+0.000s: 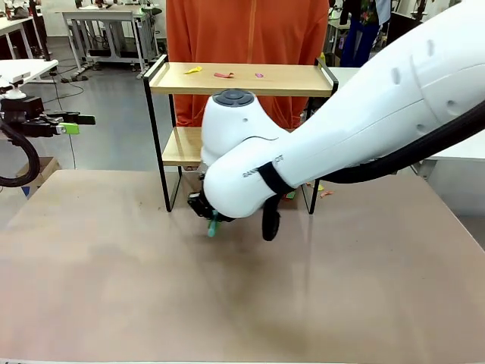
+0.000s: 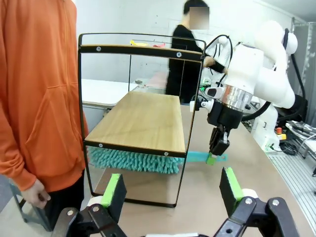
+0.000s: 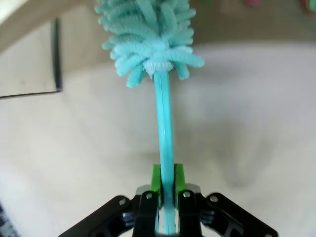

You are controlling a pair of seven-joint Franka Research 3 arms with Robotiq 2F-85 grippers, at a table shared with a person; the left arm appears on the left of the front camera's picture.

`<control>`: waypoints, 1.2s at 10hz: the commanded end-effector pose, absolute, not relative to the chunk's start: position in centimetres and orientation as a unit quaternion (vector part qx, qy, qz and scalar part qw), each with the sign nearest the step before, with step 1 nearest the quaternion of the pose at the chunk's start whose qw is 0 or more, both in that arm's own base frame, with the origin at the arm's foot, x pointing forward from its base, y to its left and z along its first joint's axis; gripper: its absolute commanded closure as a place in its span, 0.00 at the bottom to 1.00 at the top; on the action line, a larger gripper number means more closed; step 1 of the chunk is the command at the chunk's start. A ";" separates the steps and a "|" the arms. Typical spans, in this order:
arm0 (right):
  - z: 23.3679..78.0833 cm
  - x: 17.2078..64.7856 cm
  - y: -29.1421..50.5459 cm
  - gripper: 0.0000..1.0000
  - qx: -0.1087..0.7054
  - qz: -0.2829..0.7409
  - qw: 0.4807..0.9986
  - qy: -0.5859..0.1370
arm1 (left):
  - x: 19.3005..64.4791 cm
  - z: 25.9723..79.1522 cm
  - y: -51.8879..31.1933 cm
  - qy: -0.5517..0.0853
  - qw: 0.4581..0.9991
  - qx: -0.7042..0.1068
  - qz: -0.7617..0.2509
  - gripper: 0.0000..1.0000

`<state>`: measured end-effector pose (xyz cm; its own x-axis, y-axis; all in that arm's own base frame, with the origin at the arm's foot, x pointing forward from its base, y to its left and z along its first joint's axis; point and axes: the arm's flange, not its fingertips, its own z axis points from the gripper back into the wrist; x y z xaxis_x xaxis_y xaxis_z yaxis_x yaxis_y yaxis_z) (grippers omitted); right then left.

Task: Clean the shelf.
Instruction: Clean the specific section of the Shelf indicated by the human with the Duster.

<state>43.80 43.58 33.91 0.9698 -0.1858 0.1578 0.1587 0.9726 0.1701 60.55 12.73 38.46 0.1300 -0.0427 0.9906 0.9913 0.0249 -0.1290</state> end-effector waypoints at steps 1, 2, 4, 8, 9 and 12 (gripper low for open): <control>35.1 41.9 39.0 0.87 0.070 -0.094 0.991 -0.068 | 60.4 38.5 12.8 -0.462 0.544 -0.510 -0.479 0.00; 35.5 41.4 37.0 0.87 0.065 -0.103 0.990 -0.065 | 60.4 38.5 12.8 -0.462 0.544 -0.510 -0.479 0.00; 36.0 40.7 32.8 0.87 0.045 -0.123 0.990 -0.057 | 60.4 38.5 12.8 -0.462 0.544 -0.510 -0.479 0.00; 36.4 39.9 25.4 0.87 -0.024 -0.172 0.984 -0.047 | 60.4 38.5 12.8 -0.462 0.544 -0.510 -0.479 0.00; 36.8 39.2 24.9 0.87 -0.039 -0.170 0.983 -0.057 | 60.4 38.5 12.8 -0.462 0.544 -0.510 -0.479 0.00; 36.3 40.4 25.6 0.87 -0.012 -0.164 0.985 -0.053 | 60.4 38.5 12.8 -0.462 0.544 -0.510 -0.479 0.00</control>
